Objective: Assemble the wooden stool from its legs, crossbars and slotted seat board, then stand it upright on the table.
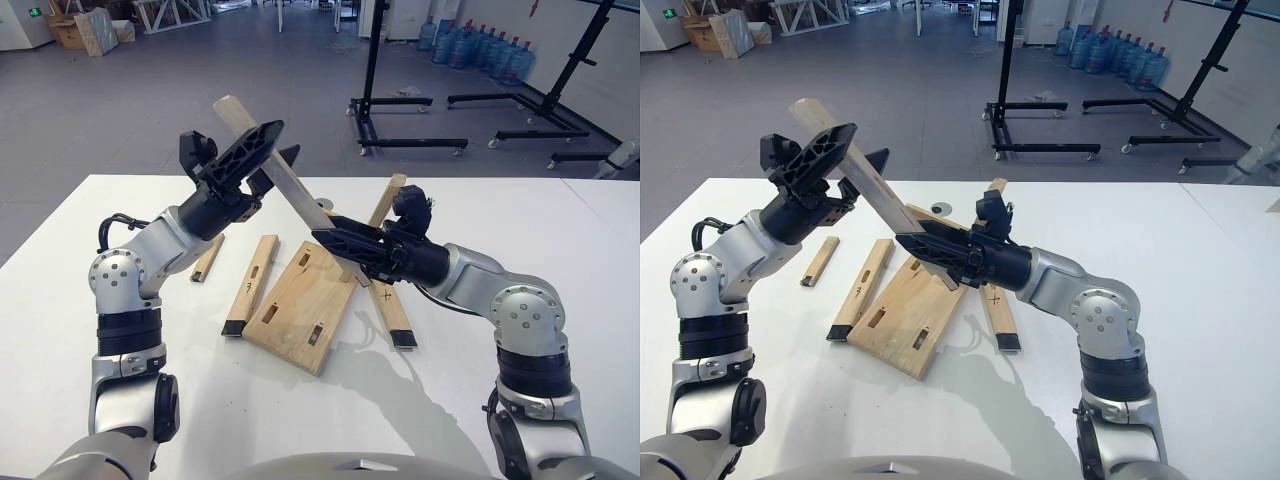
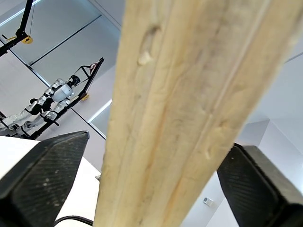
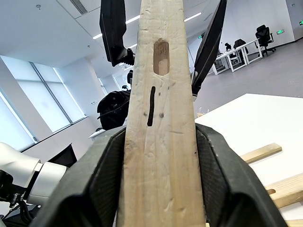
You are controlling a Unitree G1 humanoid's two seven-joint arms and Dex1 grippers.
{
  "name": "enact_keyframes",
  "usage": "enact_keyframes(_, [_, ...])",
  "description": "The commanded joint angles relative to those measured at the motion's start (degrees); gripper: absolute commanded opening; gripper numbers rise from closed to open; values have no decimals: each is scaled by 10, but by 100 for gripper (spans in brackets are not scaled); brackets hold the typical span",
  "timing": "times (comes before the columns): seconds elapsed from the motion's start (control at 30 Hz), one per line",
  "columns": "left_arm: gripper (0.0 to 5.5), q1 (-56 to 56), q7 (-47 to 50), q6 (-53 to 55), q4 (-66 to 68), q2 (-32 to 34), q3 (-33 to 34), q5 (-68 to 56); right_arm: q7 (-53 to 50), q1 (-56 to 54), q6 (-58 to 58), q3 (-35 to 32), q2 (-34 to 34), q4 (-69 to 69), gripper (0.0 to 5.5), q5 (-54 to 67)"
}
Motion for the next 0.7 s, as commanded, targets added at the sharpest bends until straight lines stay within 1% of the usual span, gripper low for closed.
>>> enact_keyframes(0.03, [399, 2, 5, 3, -1, 8, 3, -2, -2, 4, -6, 1, -1, -7, 204, 1])
enact_keyframes(0.2, [326, 2, 7, 1, -4, 10, 10, -9, 0, 11, -6, 3, -5, -7, 204, -5])
enact_keyframes(0.23, [299, 2, 7, 1, -5, 10, 10, -9, 1, 13, -6, 4, -6, -8, 204, -7])
enact_keyframes(0.33, [247, 1, 8, 0, -6, 9, 12, -9, 3, 16, -7, 7, -7, -8, 204, -10])
enact_keyframes(0.67, [238, 14, 1, 0, -18, 9, 6, 16, 1, 4, -8, 4, -9, -3, 204, 0])
enact_keyframes(0.7, [236, 14, -1, 0, -17, 11, 6, 20, 2, 5, -4, 8, -13, -5, 243, -2])
